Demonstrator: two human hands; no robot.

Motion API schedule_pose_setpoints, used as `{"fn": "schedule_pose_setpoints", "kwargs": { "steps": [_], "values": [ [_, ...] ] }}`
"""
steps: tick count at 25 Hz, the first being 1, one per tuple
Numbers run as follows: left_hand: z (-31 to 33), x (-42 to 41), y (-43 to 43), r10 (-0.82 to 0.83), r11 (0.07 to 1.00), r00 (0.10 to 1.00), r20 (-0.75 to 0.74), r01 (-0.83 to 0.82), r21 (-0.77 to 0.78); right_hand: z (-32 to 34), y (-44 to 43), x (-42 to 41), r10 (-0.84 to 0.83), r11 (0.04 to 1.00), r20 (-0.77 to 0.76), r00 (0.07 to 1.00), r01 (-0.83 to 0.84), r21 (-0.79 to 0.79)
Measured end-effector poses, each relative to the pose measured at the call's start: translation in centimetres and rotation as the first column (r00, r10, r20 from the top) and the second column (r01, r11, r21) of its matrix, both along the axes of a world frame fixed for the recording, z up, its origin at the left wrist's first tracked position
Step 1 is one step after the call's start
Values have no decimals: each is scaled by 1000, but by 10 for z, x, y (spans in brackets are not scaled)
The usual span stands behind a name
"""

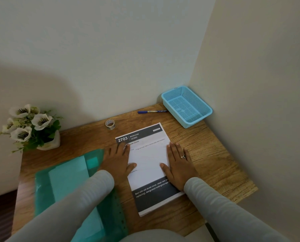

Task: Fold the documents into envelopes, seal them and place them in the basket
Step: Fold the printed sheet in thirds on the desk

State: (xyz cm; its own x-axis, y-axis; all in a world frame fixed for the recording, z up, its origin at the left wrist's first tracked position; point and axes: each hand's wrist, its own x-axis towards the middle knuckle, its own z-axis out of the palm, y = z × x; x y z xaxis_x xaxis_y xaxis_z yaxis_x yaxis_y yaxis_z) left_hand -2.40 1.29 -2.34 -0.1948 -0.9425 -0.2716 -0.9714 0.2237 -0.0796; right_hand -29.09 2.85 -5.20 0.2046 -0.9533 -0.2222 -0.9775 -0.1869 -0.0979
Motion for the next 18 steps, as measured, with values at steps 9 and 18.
{"fn": "schedule_pose_setpoints", "kwargs": {
  "steps": [9, 18],
  "values": [
    [19, -3, -22, 43, 995, 985, -168, -27, 96, 5, 0, 1, -6, 999, 15, 1000, 6, 32],
    [15, 0, -28, 337, 940, 794, -507, -250, 233, 22, -4, 4, 3, 997, 14, 1000, -4, 75]
  ]
}}
